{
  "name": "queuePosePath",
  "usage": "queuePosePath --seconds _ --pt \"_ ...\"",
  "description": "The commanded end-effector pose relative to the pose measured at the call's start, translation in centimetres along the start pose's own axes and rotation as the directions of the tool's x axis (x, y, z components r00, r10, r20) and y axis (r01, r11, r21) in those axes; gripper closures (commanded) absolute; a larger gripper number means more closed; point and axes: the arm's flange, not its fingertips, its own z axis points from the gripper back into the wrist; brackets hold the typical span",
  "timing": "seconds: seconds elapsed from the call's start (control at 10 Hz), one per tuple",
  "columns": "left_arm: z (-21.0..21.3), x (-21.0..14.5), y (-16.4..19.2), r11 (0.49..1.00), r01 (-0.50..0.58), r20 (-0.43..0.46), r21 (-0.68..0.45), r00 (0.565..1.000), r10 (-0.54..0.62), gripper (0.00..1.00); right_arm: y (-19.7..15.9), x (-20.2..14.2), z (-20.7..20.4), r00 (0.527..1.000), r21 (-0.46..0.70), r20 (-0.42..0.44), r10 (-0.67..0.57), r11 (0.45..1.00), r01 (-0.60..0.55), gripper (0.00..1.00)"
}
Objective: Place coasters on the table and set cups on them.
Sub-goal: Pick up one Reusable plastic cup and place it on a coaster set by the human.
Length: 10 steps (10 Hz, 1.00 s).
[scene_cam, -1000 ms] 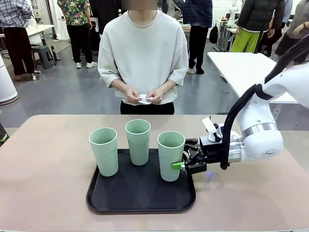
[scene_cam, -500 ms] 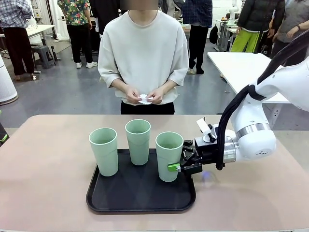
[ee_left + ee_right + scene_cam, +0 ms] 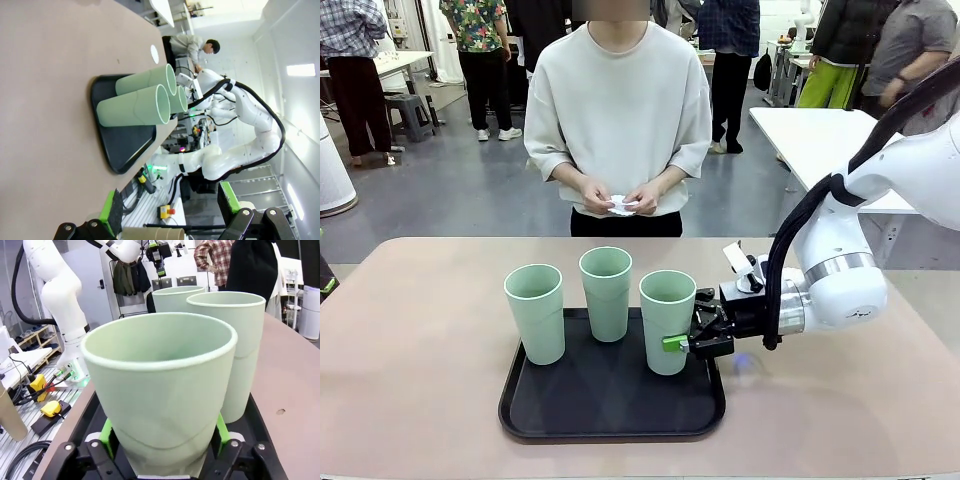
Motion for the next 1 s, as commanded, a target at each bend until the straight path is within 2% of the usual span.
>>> queuePosePath --seconds 0.0,0.2,0.3,0.4,0.7,0.9 --pt "0.1 0.0 -0.1 1.0 0.009 0.012 -0.019 1.0 -0.009 0.0 -0.7 -0.3 -0.5 1.0 0.021 0.006 -0.01 1.0 0.01 1.0" --pt "0.1 0.0 -0.1 1.0 0.009 0.012 -0.019 1.0 -0.009 0.0 -0.8 -0.3 -0.4 1.0 0.021 0.004 -0.014 1.0 0.014 1.0" --pt "0.1 0.0 -0.1 1.0 0.009 0.012 -0.019 1.0 -0.009 0.0 -0.6 -0.2 -0.2 1.0 0.024 0.005 -0.015 1.0 0.015 0.73" --pt "0.1 0.0 -0.1 1.0 0.009 0.012 -0.019 1.0 -0.009 0.0 0.0 0.7 0.7 1.0 0.009 0.015 -0.014 1.0 0.014 0.7" --pt "0.1 0.0 -0.1 1.0 0.009 0.012 -0.019 1.0 -0.009 0.0 2.2 8.0 6.9 0.995 -0.003 0.097 -0.01 1.0 0.01 0.7" --pt "0.1 0.0 -0.1 1.0 0.009 0.012 -0.019 1.0 -0.009 0.0 2.3 11.6 10.2 0.991 -0.039 0.12 -0.059 0.997 0.064 0.7"
